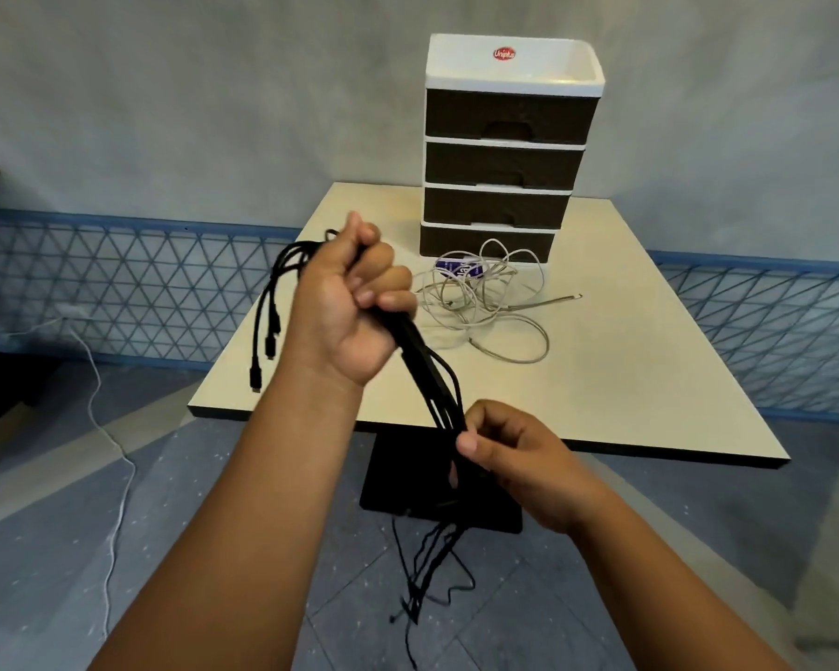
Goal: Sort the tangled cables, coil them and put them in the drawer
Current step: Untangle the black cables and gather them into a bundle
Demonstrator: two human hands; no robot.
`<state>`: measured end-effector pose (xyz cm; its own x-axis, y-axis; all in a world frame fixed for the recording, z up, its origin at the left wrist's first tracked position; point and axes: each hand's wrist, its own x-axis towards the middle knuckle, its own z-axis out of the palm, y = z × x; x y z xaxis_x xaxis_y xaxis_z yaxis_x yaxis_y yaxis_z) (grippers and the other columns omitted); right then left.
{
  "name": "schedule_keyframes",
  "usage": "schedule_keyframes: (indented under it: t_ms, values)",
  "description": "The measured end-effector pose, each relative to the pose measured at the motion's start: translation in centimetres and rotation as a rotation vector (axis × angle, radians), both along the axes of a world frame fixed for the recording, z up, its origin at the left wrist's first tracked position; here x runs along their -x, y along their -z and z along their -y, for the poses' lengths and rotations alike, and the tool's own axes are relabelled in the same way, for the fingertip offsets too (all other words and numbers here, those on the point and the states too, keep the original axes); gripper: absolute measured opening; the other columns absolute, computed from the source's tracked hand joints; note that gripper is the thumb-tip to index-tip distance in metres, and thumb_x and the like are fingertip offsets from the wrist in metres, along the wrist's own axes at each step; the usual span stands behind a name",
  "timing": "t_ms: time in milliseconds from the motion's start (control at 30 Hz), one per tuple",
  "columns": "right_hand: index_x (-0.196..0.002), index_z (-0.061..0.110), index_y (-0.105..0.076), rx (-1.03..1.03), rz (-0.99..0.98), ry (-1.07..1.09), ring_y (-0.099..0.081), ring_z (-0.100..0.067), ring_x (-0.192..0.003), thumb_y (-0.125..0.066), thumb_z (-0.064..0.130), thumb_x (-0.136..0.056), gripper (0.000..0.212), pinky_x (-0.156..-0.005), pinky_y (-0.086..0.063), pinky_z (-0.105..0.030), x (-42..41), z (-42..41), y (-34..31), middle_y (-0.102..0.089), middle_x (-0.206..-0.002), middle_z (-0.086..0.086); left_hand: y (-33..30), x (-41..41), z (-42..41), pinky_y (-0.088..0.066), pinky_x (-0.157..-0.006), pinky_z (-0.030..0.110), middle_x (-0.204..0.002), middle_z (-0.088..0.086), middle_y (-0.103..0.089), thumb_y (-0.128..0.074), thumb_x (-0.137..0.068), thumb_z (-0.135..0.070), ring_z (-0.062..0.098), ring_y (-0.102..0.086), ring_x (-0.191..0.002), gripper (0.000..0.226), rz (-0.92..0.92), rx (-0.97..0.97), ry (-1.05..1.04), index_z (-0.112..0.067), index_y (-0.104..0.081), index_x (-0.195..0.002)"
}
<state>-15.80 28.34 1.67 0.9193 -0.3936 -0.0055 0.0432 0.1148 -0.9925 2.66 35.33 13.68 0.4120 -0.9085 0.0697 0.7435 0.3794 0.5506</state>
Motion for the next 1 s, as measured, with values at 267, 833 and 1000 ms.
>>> schedule_keyframes:
  t_ms: [267, 833, 1000]
  values:
    - [-0.075, 0.002, -0.051, 0.216, -0.213, -0.085, -0.044, -0.015, -0.072, -0.072, 0.024, -0.087, 0.033, -0.071, -0.036, -0.028, 0.6, 0.3, 5.1, -0.042, -0.074, -0.01, -1.0, -3.6, -1.3, -0.026, -0.031, 0.015, -0.04, -0.007, -0.03, -0.038, -0.104, -0.027, 0.004, -0.027, -0.031, 0.036, -0.158, 0.122, -0.064, -0.017, -0.049, -0.07]
    - [-0.104, 0.015, -0.063, 0.344, -0.049, 0.241, -0.064, -0.007, -0.09, -0.076, 0.025, -0.085, 0.025, -0.085, -0.049, -0.026, -5.9, -2.9, -2.4, -0.068, -0.098, 0.008, -3.1, -1.1, 0.0, -0.023, -0.029, 0.015, -0.039, -0.009, -0.029, -0.036, -0.105, -0.029, 0.002, -0.025, -0.03, 0.037, -0.025, 0.063, 0.008, -0.017, -0.047, -0.073]
    - [-0.103, 0.005, -0.06, 0.158, -0.036, 0.274, -0.054, -0.012, -0.062, -0.064, 0.014, -0.095, 0.013, -0.06, -0.045, -0.023, -6.0, -3.0, -0.7, -0.062, -0.084, -0.006, -4.4, -2.3, -0.1, -0.021, -0.03, 0.015, -0.038, -0.008, -0.029, -0.035, -0.105, -0.026, 0.004, -0.025, -0.029, 0.036, -0.076, 0.135, 0.028, -0.016, -0.047, -0.073]
